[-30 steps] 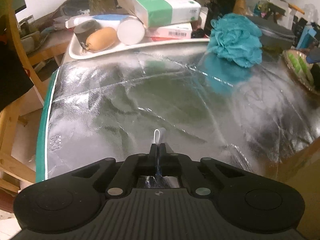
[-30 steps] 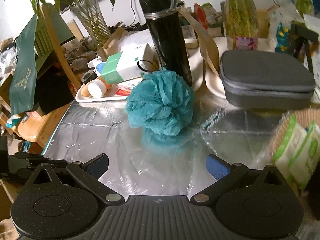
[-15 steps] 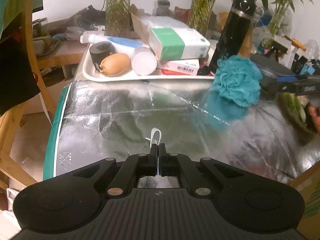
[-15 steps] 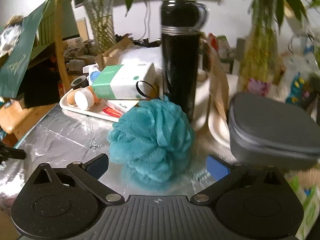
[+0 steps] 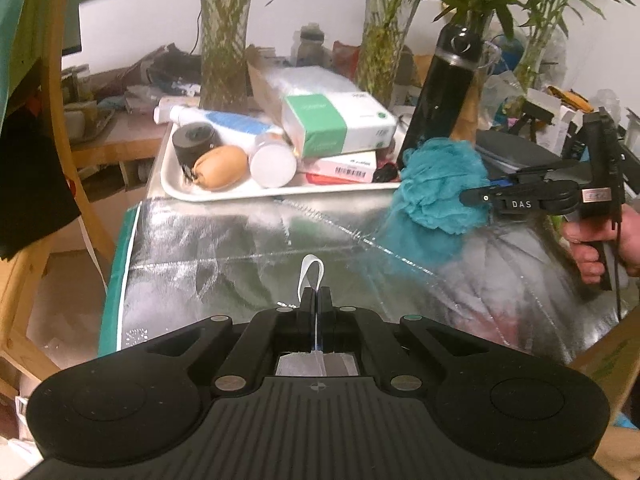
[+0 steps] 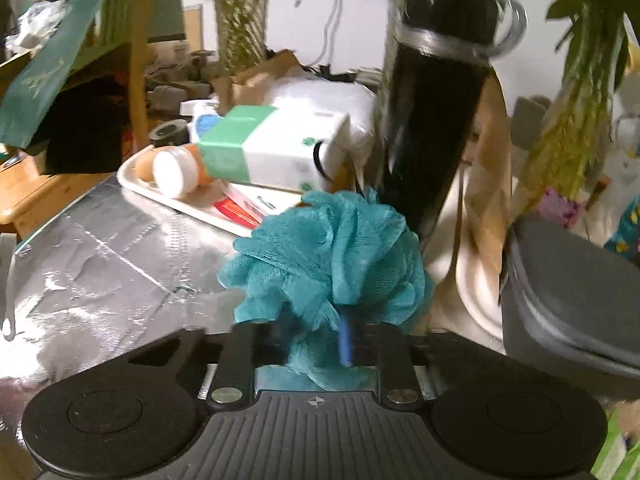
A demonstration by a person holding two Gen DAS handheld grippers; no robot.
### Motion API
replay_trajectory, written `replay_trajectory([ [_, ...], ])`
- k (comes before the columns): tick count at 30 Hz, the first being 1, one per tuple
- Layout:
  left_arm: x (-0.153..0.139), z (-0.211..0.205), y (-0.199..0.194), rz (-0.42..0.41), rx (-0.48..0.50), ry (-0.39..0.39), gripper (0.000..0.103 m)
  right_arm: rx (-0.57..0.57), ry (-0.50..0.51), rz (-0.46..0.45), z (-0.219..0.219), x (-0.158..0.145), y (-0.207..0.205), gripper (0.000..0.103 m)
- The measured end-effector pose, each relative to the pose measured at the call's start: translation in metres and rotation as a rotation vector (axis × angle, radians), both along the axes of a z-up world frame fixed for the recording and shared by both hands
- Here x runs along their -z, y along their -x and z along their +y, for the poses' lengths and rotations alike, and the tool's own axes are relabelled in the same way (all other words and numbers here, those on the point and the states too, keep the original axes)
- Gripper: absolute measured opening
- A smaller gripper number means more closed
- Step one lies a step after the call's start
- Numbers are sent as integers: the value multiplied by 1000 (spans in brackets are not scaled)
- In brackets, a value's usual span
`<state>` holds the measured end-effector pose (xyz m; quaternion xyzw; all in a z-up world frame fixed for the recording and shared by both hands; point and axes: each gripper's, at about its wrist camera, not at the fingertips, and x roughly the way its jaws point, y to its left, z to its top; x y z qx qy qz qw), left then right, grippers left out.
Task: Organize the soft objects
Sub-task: 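Move the right gripper to the teal mesh sponge and grasp it, then lift the teal sponge with the right gripper while the left gripper carries the string toward the box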
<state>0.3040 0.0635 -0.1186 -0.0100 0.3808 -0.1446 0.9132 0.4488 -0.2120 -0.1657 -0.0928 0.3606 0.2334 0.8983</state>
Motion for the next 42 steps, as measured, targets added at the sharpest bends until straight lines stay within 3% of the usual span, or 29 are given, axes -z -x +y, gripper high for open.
replay_trajectory([
  [9,-25,-6,15,-38,12,-30,1,10,-70,7,-24,-35,18,6],
  [18,-52,-11,32,-74,11,-50,1,0,-115,-77,-44,-85,58,4],
  [28,-82,-14,55,-118,0,-69,1,2,-101,-158,-59,-142,97,4],
  [42,-135,-24,111,-204,43,-90,1,16,-116,-181,-80,-203,165,4],
])
